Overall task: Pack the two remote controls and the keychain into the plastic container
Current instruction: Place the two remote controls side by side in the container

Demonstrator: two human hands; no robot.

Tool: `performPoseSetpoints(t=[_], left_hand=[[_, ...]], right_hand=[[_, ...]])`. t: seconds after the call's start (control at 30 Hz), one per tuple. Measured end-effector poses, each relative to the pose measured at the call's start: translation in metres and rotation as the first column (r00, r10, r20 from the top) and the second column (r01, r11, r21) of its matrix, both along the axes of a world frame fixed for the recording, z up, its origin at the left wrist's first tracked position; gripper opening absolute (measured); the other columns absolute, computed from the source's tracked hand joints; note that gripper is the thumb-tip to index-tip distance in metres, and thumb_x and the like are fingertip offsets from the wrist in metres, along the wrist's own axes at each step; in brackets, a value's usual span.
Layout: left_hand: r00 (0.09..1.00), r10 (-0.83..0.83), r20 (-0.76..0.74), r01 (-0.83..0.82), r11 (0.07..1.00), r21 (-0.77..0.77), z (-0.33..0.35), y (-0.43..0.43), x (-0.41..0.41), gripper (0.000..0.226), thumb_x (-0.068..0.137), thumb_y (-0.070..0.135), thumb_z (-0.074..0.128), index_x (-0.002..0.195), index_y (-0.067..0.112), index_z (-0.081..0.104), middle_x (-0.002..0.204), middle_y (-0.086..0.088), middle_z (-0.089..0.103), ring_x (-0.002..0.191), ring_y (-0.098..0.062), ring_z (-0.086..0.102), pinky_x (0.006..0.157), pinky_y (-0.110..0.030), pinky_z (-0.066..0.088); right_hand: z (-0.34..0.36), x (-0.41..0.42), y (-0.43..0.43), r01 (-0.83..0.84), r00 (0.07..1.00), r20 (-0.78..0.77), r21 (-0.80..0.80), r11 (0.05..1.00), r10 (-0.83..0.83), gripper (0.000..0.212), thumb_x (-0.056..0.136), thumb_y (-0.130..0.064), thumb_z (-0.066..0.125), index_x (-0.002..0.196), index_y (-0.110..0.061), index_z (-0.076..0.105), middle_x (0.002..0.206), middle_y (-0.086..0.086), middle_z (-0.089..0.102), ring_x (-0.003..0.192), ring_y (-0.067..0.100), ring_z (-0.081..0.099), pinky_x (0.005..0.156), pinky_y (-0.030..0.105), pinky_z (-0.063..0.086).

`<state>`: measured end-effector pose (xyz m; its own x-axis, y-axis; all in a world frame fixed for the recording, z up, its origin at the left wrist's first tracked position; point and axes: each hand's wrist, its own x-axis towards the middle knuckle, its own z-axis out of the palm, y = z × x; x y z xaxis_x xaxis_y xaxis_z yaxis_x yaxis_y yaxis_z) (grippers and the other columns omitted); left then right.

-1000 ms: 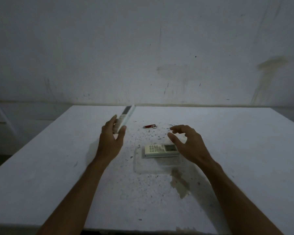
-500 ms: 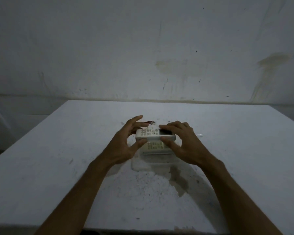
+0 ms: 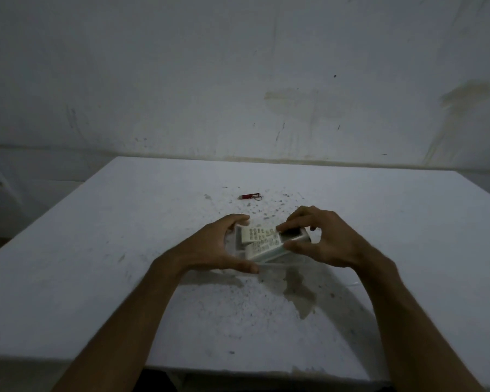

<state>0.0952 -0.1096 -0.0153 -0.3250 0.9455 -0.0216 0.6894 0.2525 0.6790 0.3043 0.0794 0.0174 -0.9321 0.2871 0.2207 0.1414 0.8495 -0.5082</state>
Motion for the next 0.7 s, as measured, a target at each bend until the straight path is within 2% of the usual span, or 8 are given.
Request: performPoseSetpoints(t=[0.2,0.27,0.33,0.4,0.5,0.6,0.63,0.7], left_hand=[[1.000,0.009,-0.010,-0.009,1.000,0.002,-0.004,0.000,-0.002,0.119,0.049,0.076,0.085,0.151,0.043,0.033,0.155,0.015,0.044,0.137,-0.011,0.046,0.110,-0.039,0.047],[1.000,-0.010,-0.002,0.010,1.000,0.021,-0.005,0.000,-0.002,0.109,0.055,0.070,0.087,0.148,0.046,0.037,0.152,0.017,0.044,0.132,-0.008,0.046,0.104,-0.030,0.047],[1.000,-0.021,0.003,0.021,0.999,0.026,-0.005,0.000,-0.002,0.101,0.060,0.064,0.087,0.147,0.044,0.042,0.149,0.017,0.044,0.127,-0.004,0.045,0.095,-0.017,0.043],[1.000,-0.023,0.002,0.022,0.999,0.028,-0.005,0.000,-0.003,0.101,0.058,0.068,0.085,0.146,0.042,0.044,0.148,0.017,0.044,0.127,-0.004,0.047,0.093,-0.014,0.041],[1.000,-0.021,0.000,0.021,1.000,0.013,-0.007,0.000,-0.004,0.107,0.051,0.079,0.081,0.145,0.040,0.047,0.148,0.016,0.045,0.131,-0.008,0.048,0.100,-0.023,0.046],[1.000,-0.011,0.019,0.011,1.000,0.019,-0.008,0.001,-0.006,0.103,0.052,0.087,0.073,0.141,0.038,0.052,0.145,0.014,0.049,0.131,-0.010,0.052,0.107,-0.034,0.049],[0.999,0.002,0.041,-0.003,0.999,0.039,-0.008,0.002,-0.006,0.098,0.056,0.089,0.068,0.139,0.037,0.056,0.143,0.014,0.052,0.129,-0.010,0.054,0.107,-0.035,0.050],[0.996,0.034,0.078,-0.040,0.997,0.072,-0.010,0.004,-0.006,0.090,0.064,0.092,0.057,0.134,0.036,0.061,0.138,0.014,0.057,0.126,-0.009,0.057,0.106,-0.033,0.050]], right_hand=[[-0.002,-0.004,-0.004,0.013,0.992,0.128,0.014,1.000,-0.015,0.046,0.080,-0.053,0.073,0.124,-0.039,0.068,0.120,-0.019,0.057,0.107,-0.002,0.052,0.084,0.014,0.038],[-0.005,-0.007,-0.006,0.014,0.981,0.196,0.011,1.000,-0.016,0.048,0.080,-0.054,0.073,0.126,-0.039,0.066,0.121,-0.021,0.054,0.110,0.000,0.050,0.083,0.011,0.035],[-0.007,-0.008,-0.006,0.003,0.974,0.227,-0.018,1.000,0.001,0.044,0.081,-0.055,0.072,0.122,-0.040,0.067,0.122,-0.020,0.057,0.109,0.000,0.052,0.082,0.015,0.038],[-0.007,-0.007,-0.006,-0.002,0.979,0.203,-0.035,0.999,0.009,0.033,0.083,-0.055,0.070,0.113,-0.042,0.073,0.119,-0.018,0.062,0.104,-0.001,0.056,0.081,0.019,0.040],[-0.002,-0.006,-0.007,0.060,0.990,0.127,-0.003,0.998,-0.059,0.025,0.089,-0.047,0.067,0.108,-0.035,0.077,0.116,-0.013,0.066,0.101,0.001,0.056,0.084,0.023,0.047],[0.000,-0.004,-0.004,0.187,0.982,0.012,0.049,0.981,-0.188,0.017,0.089,-0.042,0.069,0.103,-0.034,0.077,0.108,-0.015,0.067,0.099,0.002,0.054,0.095,0.038,0.048],[-0.001,-0.002,-0.001,0.219,0.976,-0.019,0.076,0.973,-0.218,0.016,0.087,-0.043,0.070,0.100,-0.035,0.077,0.109,-0.015,0.067,0.105,0.006,0.053,0.099,0.044,0.045],[-0.001,0.003,0.004,0.281,0.960,-0.034,0.120,0.952,-0.279,0.015,0.083,-0.046,0.073,0.095,-0.038,0.076,0.123,-0.009,0.061,0.123,0.017,0.046,0.107,0.051,0.036]])
